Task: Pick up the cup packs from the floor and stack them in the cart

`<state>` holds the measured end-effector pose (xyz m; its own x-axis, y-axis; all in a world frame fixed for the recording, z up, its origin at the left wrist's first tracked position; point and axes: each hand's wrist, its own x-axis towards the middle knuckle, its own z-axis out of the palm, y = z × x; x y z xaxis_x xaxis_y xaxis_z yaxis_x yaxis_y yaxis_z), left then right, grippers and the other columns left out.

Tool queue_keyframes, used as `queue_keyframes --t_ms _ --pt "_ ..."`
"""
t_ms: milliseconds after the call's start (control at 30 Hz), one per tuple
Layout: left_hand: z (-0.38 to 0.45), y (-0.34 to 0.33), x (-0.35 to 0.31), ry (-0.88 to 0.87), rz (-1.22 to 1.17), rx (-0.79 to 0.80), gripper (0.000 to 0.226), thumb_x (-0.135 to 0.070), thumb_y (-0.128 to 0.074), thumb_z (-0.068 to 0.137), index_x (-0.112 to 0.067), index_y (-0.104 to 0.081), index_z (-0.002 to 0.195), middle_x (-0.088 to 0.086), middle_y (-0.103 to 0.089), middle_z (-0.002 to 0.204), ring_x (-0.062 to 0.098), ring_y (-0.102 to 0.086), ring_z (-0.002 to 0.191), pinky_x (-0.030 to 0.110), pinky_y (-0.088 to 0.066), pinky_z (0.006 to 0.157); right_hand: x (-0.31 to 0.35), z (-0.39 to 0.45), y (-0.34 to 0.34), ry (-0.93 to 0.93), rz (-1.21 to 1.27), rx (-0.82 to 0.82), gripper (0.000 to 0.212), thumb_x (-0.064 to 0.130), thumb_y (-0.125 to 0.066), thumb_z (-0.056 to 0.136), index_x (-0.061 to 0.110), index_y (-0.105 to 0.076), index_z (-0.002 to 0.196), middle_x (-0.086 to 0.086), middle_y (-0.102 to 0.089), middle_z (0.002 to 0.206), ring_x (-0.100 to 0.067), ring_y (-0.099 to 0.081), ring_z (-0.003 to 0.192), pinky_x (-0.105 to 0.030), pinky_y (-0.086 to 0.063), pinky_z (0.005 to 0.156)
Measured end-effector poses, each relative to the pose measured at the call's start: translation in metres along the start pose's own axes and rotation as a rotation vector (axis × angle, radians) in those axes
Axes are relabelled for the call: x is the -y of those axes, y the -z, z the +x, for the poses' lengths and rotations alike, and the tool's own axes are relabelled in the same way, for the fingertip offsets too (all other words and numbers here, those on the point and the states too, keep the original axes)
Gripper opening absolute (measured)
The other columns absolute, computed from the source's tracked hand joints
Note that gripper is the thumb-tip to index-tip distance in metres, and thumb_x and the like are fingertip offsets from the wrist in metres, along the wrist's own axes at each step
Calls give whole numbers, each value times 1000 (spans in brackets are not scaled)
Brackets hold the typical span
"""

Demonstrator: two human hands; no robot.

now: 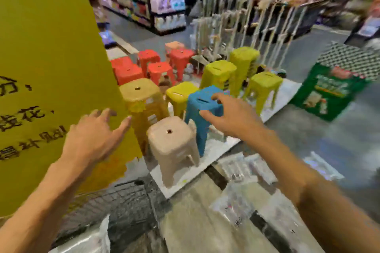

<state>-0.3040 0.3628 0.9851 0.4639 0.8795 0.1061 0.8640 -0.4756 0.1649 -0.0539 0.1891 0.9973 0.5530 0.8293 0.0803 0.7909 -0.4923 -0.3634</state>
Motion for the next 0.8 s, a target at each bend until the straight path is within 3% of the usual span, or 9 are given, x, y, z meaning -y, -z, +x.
queue_keyframes --t_ms 167,267,333,433,533,667,800 --pt "-21 -27 -154 -352 -31 71 77 -80 -31 91 -24 -60 134 18 -61 133 42 -58 121 49 -46 95 -134 -114 55 -321 -20 -125 66 66 -57 98 27 -50 151 -3 -61 148 -30 -59 131 -44 -50 99" --pt "-63 -52 -252 -540 -64 135 90 -87 -23 86 -21 -59 135 18 -62 131 41 -59 118 51 -48 96 -213 -200 78 -501 -16 -175 69 67 -56 98 22 -51 150 -4 -61 148 -31 -59 132 -45 -50 103" --pt "-101 -73 -316 -643 -103 197 88 -85 -27 86 -20 -59 135 17 -62 129 40 -59 116 51 -50 93 -262 -263 88 -631 20 -195 69 64 -58 98 21 -50 151 -4 -60 150 -31 -58 134 -48 -50 105" --pt "-163 -110 -396 -795 -117 267 80 -82 -32 89 -22 -60 134 13 -61 133 38 -60 116 53 -51 92 -324 -354 90 -771 8 -253 66 60 -62 99 14 -55 146 -10 -67 136 -33 -65 119 -45 -55 90" --pt "-217 -149 -455 -920 -76 381 73 -76 -36 93 -20 -59 133 15 -61 133 40 -59 116 52 -51 93 -367 -431 80 -943 41 -279 68 62 -62 98 15 -53 146 -9 -69 124 -33 -67 110 -39 -48 75" --pt "-274 -207 -508 -1010 -56 530 64 -72 -42 94 -23 -59 132 12 -62 135 38 -61 117 48 -48 97 -408 -501 43 -1174 179 -270 60 61 -63 97 17 -55 138 -5 -70 119 -30 -67 106 -44 -55 83" --pt "-314 -293 -542 -1123 26 664 69 -76 -39 90 -27 -55 137 11 -58 143 37 -57 124 49 -47 100 -437 -539 -24 -1383 281 -256 53 64 -61 96 19 -55 123 -3 -67 113 -31 -65 108 -45 -54 85"
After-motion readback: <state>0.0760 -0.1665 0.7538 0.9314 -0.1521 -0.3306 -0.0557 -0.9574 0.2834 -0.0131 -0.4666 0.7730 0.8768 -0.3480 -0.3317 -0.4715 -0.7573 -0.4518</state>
